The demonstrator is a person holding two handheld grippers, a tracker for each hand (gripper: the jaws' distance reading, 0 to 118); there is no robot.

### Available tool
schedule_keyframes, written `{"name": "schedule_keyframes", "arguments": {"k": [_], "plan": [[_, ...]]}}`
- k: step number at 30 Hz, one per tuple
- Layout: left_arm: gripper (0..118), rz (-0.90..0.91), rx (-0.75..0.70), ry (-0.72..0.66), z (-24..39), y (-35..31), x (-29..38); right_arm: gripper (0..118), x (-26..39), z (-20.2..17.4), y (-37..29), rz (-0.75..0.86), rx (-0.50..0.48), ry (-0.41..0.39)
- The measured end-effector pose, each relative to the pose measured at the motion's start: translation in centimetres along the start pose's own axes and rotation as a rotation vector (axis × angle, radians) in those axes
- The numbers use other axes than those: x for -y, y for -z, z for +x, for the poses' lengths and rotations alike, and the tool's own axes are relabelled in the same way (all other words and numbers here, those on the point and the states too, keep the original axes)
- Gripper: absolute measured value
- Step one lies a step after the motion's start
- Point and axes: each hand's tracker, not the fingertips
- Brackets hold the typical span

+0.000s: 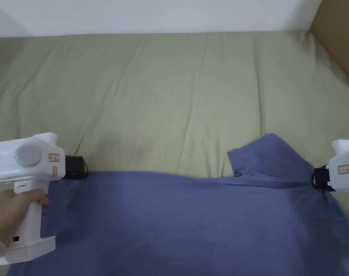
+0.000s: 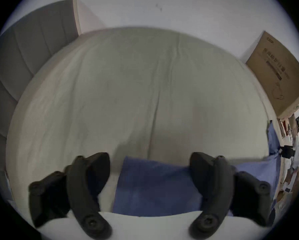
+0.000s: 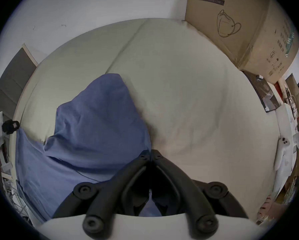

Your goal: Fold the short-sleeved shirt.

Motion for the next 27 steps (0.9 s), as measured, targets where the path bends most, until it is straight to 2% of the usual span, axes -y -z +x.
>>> {"name": "schedule_keyframes", "arguments": {"k": [1,2,3,4,5,8,12,17,22,27], "plan": [[69,0.038,-0.043,0.075,0.1,-0.6,0.4,0,0.1,0.1,-0.1,0.001,-0.003,0.007],[56,0.072,-0.009,0.075,0.4,-1.8,0.4,0,0.1,0.1,-0.4,0.003,-0.004,0.010],[9,0.076,-0.027,0.092,0.4,-2.8,0.4,0,0.0,0.1,-0.7,0.007,-0.007,0.009],[9,0.099,-0.005,0.108,0.5,-3.6,0.5,0,0.0,0.1,-1.1,0.015,-0.009,0.006],[1,0.091,-0.008,0.099,0.5,-4.4,0.7,0,0.0,0.1,-1.6,0.022,-0.010,0.008],[1,0.127,-0.026,0.162,0.8,-7.0,1.5,0,0.2,0.1,-3.7,0.055,-0.035,0.024],[1,0.175,0.013,0.147,0.2,-11.5,3.4,0,1.3,0.0,-7.4,0.092,-0.035,0.004],[1,0.244,0.032,0.149,-0.8,-16.3,6.4,0,4.6,0.3,-13.0,0.156,-0.060,0.018],[1,0.272,0.057,0.141,-3.0,-21.9,14.2,0,11.4,0.4,-18.5,0.181,-0.070,0.020],[1,0.210,0.074,0.121,-5.1,-22.9,21.7,0,20.6,0.7,-21.0,0.131,-0.074,0.050]]}}
